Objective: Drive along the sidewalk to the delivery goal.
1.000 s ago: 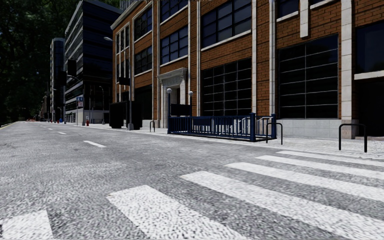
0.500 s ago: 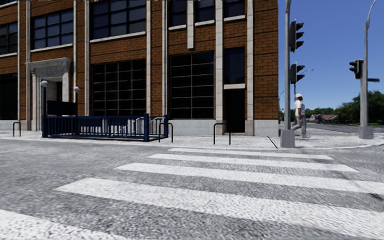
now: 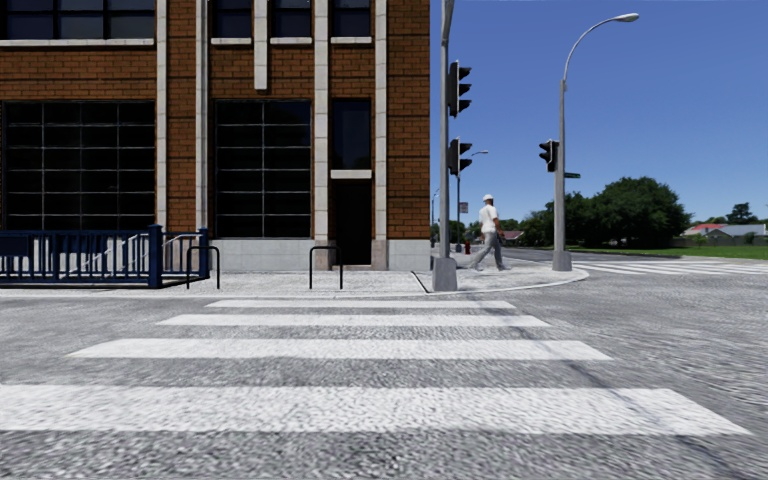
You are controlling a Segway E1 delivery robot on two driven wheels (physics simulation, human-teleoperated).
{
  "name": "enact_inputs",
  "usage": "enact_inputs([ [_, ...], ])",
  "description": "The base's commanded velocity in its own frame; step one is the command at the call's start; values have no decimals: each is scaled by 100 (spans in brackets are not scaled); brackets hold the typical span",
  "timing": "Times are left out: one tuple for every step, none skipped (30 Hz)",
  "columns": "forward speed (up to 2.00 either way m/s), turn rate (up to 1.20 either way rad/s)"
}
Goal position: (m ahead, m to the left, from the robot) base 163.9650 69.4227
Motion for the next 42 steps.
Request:
enact_inputs([
  [0, 0],
  [0, 0],
  [0, 0],
  [0, 0],
  [0, 0],
  [74, 0],
  [118, 0],
  [118, 0],
  [147, 0],
  [163, 0],
  [169, 0],
  [169, 0],
  [170, 0],
  [171, 0],
  [171, 0],
  [171, 0],
  [171, 0],
  [171, 0],
  [172, 0],
  [172, 0],
  [172, 0],
  [172, 0],
  [172, 0],
  [172, 0],
  [172, 0],
  [172, 0],
  [172, 0],
  [172, 0],
  [172, 0],
  [172, 0],
  [172, 0],
  [172, 0],
  [172, 0],
  [172, 0],
  [172, 0],
  [172, 0],
  [172, 0],
  [172, 0],
  [172, 0],
  [172, 0],
  [172, 0],
  [172, 0],
])
